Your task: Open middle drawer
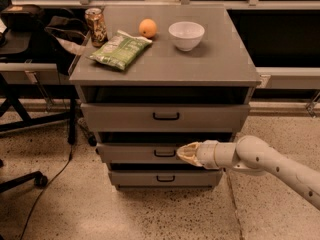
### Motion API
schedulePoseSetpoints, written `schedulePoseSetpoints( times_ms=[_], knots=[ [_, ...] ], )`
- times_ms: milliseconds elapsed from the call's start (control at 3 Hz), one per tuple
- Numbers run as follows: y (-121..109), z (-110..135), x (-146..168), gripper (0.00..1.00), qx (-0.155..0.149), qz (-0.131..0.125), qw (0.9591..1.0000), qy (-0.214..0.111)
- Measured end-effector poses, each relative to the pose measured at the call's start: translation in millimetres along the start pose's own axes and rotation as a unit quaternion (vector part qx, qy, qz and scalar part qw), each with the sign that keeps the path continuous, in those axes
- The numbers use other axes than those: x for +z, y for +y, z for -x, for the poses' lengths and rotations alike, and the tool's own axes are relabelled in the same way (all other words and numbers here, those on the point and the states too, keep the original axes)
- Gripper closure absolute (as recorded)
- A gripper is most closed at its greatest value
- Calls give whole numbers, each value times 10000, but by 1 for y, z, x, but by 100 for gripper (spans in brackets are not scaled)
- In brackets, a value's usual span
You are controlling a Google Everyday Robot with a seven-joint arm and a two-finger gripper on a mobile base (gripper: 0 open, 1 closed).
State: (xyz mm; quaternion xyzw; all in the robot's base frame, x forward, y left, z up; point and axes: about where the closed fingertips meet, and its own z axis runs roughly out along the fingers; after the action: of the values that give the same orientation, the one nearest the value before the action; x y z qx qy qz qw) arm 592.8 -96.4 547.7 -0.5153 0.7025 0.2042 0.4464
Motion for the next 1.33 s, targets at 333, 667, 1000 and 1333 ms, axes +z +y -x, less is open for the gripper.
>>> schedulePoseSetpoints(
  times_ms=[333, 667, 1000, 1333],
  knots=[
    [-7, -6, 8, 100, 18, -199, 9997, 110],
    [-28, -18, 25, 100, 14, -635, 9974, 341],
    [-47, -31, 33, 100, 40, -1041, 9929, 565],
    [-63, -44, 38, 100, 137, -1431, 9869, 732]
  ],
)
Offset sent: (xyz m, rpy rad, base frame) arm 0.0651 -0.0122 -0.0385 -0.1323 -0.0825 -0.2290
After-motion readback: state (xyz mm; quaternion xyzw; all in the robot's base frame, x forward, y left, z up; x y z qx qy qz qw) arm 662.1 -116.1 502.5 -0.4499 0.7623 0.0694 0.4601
